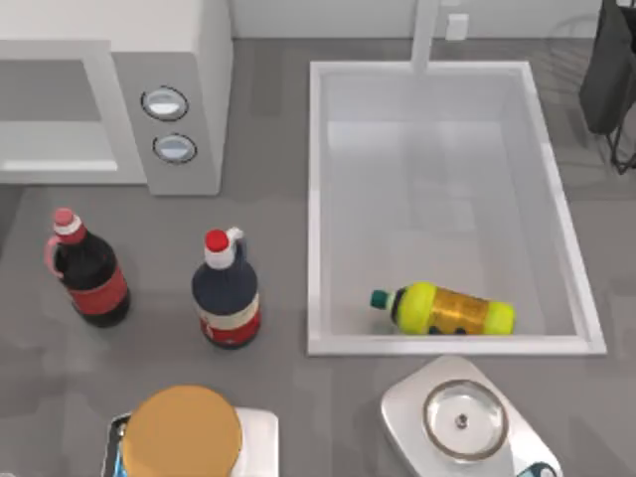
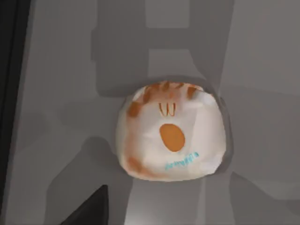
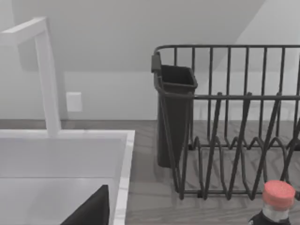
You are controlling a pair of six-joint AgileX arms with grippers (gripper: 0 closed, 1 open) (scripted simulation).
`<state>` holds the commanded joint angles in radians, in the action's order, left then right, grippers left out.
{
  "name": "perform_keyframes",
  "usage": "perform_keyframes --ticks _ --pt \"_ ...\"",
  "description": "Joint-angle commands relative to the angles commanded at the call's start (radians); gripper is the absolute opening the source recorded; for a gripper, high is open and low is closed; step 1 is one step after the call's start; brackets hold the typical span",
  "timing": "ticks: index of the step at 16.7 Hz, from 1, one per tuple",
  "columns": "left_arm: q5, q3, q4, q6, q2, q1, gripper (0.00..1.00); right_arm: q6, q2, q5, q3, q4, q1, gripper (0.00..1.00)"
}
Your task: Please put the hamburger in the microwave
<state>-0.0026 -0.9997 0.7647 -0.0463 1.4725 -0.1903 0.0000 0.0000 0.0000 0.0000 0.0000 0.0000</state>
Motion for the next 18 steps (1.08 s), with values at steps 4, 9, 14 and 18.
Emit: perform_keyframes --ticks 4,9,14,18 --pt "0.0 -0.186 0.145 -0.01 0.269 -0.034 1.0 0.0 0.0 0.0 0.0 0.0 0.0 1.0" --pt "0.002 -0.278 0.231 -0.016 0.38 -0.048 1.0 0.0 0.0 0.0 0.0 0.0 0.0 1.0" --pt "0.001 -0.272 0.225 -0.017 0.377 -0.045 1.0 0.0 0.0 0.0 0.0 0.0 0.0 1.0" --pt "0.002 -0.189 0.116 -0.051 0.407 -0.086 1.0 0.0 0.0 0.0 0.0 0.0 0.0 1.0"
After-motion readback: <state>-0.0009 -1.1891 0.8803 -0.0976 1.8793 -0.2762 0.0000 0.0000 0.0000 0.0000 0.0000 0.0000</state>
